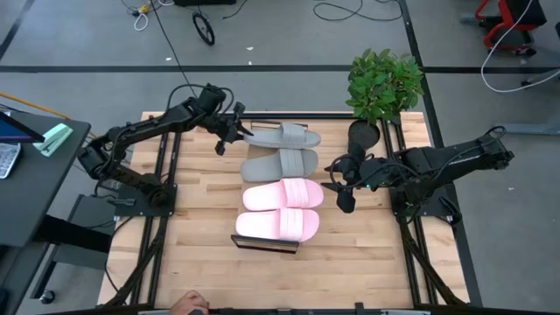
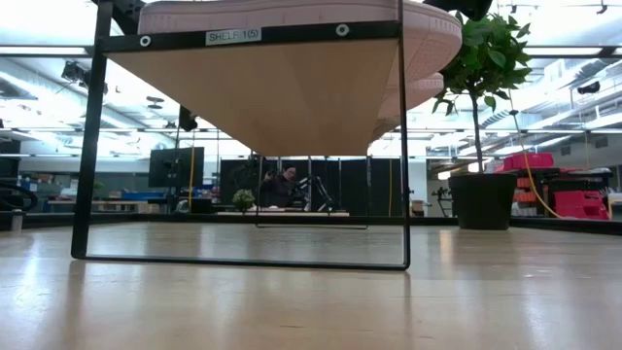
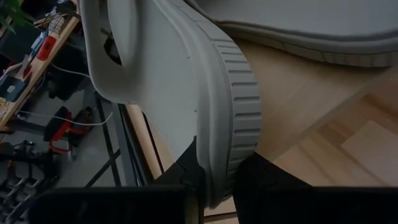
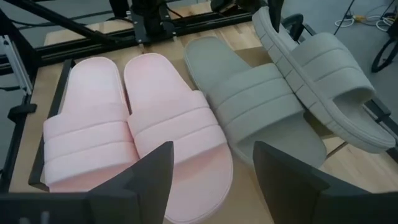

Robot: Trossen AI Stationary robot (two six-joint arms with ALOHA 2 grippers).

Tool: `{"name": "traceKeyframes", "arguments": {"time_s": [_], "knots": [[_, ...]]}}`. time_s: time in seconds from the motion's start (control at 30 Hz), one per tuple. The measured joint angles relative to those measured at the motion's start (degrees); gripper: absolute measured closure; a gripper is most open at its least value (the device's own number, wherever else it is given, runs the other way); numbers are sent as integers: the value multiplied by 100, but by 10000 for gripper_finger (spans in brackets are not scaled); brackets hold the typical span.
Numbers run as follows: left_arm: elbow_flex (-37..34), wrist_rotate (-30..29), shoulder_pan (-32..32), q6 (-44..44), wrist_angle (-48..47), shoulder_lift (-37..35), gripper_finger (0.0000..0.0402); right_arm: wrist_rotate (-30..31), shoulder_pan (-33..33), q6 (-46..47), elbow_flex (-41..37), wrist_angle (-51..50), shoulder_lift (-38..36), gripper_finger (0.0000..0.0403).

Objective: Pick and place slides into the shelf
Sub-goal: Put the gray slides on top of the shelf

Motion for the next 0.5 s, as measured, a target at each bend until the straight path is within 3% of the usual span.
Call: {"name": "traceKeyframes", "arguments": {"time_s": [0.13,0.3,0.5], "knots": [[0,-176,-4,-128,17,0,344,0,0,-2,0,-2,0,176],[0,-635,7,-741,-5,7,280,2,0,-2,0,-4,0,176],[0,-733,6,-1085,-3,0,225,-4,-141,182,0,-60,0,176]]}}
